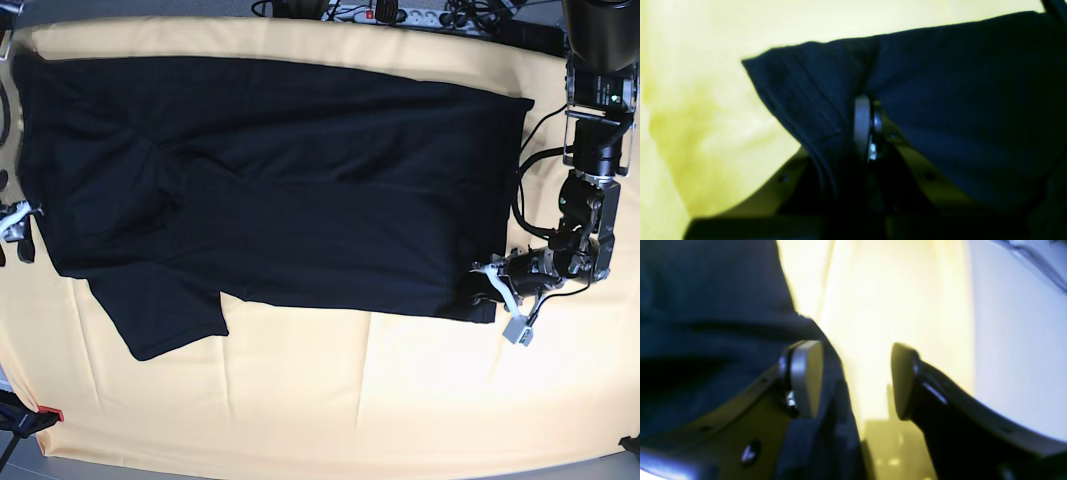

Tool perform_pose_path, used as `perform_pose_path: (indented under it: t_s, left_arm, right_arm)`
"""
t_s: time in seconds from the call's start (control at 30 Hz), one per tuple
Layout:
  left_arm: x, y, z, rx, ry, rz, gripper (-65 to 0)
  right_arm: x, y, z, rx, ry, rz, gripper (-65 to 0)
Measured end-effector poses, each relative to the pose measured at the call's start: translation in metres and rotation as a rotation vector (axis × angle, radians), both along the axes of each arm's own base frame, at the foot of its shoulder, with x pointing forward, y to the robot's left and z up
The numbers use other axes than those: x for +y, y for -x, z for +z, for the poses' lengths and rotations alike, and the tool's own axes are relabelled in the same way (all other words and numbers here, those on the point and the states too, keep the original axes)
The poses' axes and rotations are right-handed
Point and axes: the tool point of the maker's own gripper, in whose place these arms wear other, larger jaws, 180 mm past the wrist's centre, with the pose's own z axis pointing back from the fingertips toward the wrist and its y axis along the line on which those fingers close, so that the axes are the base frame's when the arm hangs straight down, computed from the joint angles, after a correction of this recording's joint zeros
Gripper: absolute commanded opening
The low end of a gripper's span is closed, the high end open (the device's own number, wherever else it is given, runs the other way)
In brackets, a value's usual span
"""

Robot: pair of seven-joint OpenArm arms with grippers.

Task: Fold the T-shirt properly
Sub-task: 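Grasp the unfolded side edge with the left gripper at hem, right at shoulder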

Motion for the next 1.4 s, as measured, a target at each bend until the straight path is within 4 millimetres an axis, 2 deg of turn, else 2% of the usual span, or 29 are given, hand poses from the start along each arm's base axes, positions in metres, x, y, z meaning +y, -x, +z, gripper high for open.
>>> perform_pose_path:
  t_s: [0.13,0.27,0.33,0.5,0.63,0.77,1.1,1.13,1.2,1.3,1.33,1.4]
  left_arm:
    - [0.001,0.002,-0.002,0.013,-0.009,-0.005,-65.0]
    - [0.001,0.003,-0.003,0.019,-0.010,-0.007,-65.0]
    - [0.001,0.003,-0.004,0.020,-0.010,-0.007,-65.0]
    - [0.001,0.004,-0.004,0.021,-0.012,-0.007,-65.0]
    - [0.001,0.004,-0.004,0.021,-0.012,-0.008,-65.0]
    - [-0.002,0.004,-0.002,0.013,-0.002,-0.024,-65.0]
    - [-0.002,0.005,-0.002,0.013,-0.003,-0.024,-65.0]
    - [-0.002,0.005,-0.002,0.013,-0.003,-0.024,-65.0]
    - [-0.002,0.005,-0.002,0.013,-0.002,-0.024,-65.0]
    - [-0.002,0.005,-0.002,0.013,-0.002,-0.024,-65.0]
    - [-0.002,0.004,-0.002,0.013,-0.002,-0.024,-65.0]
    - [-0.004,0.004,0.000,-0.004,0.006,-0.039,-65.0]
  right_arm:
    - [0.001,-0.037,-0.003,-0.001,-0.073,-0.013,-28.8]
    - [-0.002,-0.051,-0.028,0.106,-0.195,-0.034,-28.8]
    - [0.001,-0.051,-0.038,0.160,-0.300,-0.028,-28.8]
    - [0.007,-0.054,-0.045,0.187,-0.462,0.003,-28.8]
    - [0.008,-0.049,-0.058,0.217,-0.474,-0.010,-28.8]
    - [0.025,-0.049,-0.069,0.246,-0.496,0.008,-28.8]
    - [0.030,-0.042,-0.077,0.292,-0.501,0.015,-29.0]
    - [0.030,-0.041,-0.078,0.292,-0.506,0.014,-30.1]
    - [0.030,-0.035,-0.084,0.305,-0.507,0.009,-39.1]
    - [0.030,-0.029,-0.091,0.304,-0.517,0.001,-61.5]
    - [0.030,-0.029,-0.090,0.300,-0.522,0.001,-65.0]
    - [0.031,-0.031,-0.086,0.290,-0.539,0.002,-65.0]
